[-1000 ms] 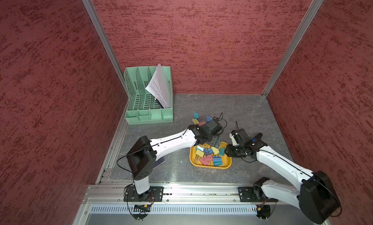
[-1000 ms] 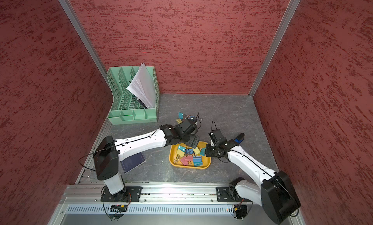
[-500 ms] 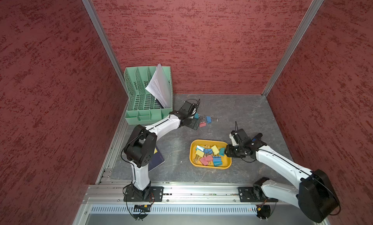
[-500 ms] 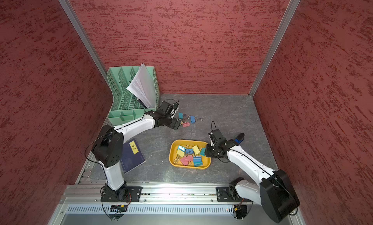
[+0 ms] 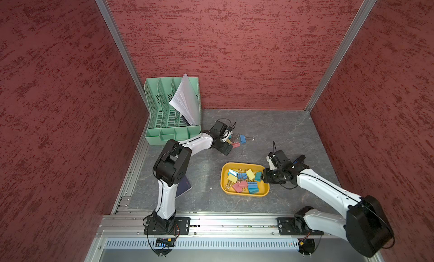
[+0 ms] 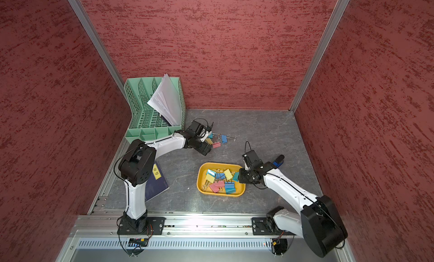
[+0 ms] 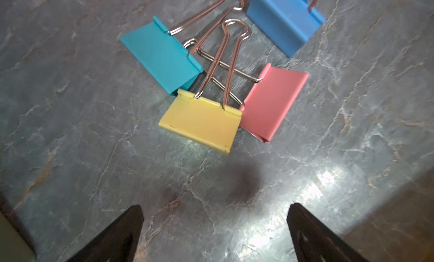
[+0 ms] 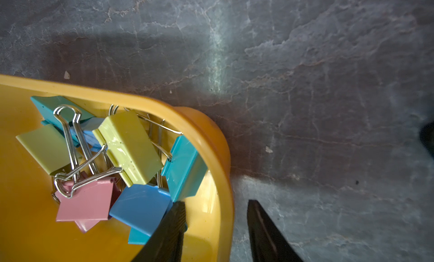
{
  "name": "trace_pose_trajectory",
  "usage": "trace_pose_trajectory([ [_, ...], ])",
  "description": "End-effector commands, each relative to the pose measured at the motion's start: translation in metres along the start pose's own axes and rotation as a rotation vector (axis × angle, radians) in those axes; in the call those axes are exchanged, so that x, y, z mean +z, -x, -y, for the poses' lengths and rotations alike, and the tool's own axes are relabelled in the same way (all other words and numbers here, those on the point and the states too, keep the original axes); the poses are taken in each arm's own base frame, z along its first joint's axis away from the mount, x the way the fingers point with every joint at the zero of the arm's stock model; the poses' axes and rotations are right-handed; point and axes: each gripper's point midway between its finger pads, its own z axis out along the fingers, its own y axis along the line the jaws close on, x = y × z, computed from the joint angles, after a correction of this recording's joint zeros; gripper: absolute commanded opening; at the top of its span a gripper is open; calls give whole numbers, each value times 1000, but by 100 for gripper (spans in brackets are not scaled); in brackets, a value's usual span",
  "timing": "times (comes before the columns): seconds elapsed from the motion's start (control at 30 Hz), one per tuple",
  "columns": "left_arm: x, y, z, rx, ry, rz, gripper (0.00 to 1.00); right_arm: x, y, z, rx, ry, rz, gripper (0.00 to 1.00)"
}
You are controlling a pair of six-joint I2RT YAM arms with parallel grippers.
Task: Put the binder clips in the storage box
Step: Pick up the binder clip at the center of the board.
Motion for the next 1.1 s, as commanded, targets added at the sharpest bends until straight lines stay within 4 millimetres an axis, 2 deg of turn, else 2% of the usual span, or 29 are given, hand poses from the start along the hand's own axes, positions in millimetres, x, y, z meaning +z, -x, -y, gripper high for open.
trace_pose_trajectory([
  [0.0, 5, 11, -4, 20, -4, 17, 100, 1, 1, -4, -21, 7, -2, 48],
  [0.43, 23, 26, -10, 28, -13, 11, 99, 4, 1, -4, -23, 1, -10, 48],
  [0.63, 29, 34, -12, 31, -16, 17, 84, 4, 1, -4, -23, 0, -12, 47],
  [0.73, 29, 41, -12, 36, -17, 30, 70, 4, 1, -3, -23, -3, -11, 47],
  [0.83, 29, 43, -12, 38, -18, 38, 61, 4, 1, -3, -22, -4, -13, 47],
  [0.97, 23, 38, -11, 31, -11, 39, 59, 4, 1, -3, -21, -4, -12, 47],
  [1.07, 10, 34, -12, 18, 8, 65, 58, 4, 1, -3, -21, -3, -10, 47],
])
